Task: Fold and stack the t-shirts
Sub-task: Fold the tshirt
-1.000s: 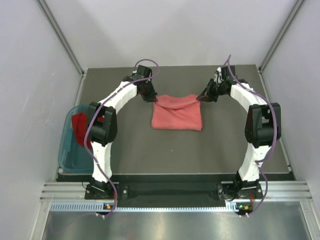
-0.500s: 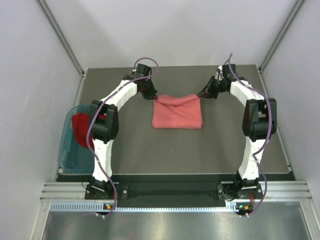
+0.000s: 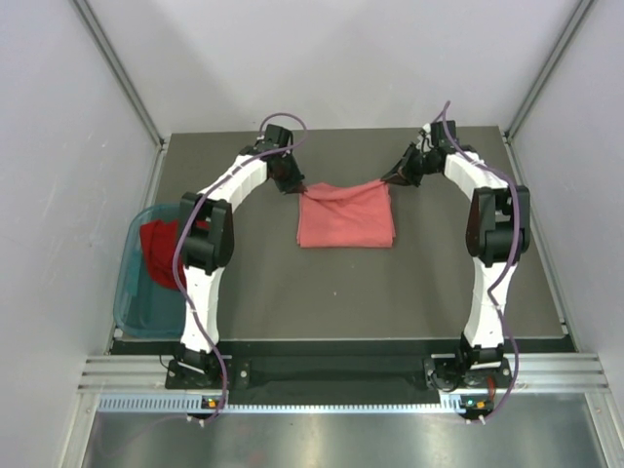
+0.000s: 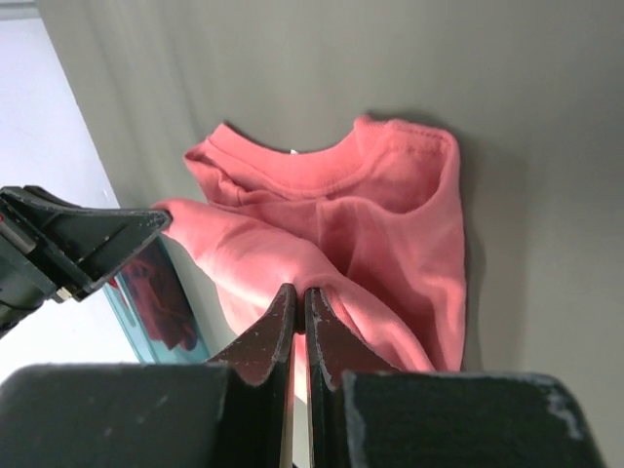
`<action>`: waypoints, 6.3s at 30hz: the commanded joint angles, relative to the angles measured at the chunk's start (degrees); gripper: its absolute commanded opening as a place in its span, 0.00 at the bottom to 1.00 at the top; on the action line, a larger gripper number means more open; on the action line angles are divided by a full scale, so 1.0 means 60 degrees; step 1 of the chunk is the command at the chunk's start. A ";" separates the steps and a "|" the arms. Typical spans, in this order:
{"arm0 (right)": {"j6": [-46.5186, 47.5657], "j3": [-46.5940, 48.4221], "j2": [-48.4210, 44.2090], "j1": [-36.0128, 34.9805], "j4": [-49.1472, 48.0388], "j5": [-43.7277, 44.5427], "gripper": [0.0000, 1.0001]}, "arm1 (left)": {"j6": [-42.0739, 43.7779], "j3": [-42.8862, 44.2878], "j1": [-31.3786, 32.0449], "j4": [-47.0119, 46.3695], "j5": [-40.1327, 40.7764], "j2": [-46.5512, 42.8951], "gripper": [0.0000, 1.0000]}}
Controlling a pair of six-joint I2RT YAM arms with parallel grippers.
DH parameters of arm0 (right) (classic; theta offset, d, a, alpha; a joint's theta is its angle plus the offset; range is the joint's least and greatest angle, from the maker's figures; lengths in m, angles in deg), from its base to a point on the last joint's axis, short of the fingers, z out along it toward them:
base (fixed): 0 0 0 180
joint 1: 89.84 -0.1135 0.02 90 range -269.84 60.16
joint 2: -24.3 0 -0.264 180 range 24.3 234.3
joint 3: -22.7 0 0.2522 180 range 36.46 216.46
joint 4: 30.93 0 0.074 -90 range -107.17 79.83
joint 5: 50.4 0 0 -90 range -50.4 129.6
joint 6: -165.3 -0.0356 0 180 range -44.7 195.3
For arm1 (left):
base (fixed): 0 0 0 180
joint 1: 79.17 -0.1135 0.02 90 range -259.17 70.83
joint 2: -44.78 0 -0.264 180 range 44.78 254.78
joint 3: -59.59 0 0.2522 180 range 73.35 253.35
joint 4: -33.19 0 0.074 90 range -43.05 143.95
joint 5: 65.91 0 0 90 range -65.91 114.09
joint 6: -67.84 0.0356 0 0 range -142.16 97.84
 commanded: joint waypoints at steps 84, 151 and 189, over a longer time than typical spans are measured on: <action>-0.0750 -0.1164 -0.0433 0.0024 -0.3329 -0.0742 0.09 | -0.0653 -0.2302 -0.0396 -0.5792 -0.4715 -0.0427 0.26; -0.0133 -0.5181 -0.2062 -0.1659 -0.4410 -0.2765 0.05 | -0.0446 -0.5557 -0.0132 -0.4809 -0.5740 -0.2158 0.21; -0.3224 -0.3690 0.0970 -0.0431 -0.8089 -0.2005 0.03 | -0.1723 -0.2423 -0.1054 -0.6862 -0.5828 0.1606 0.20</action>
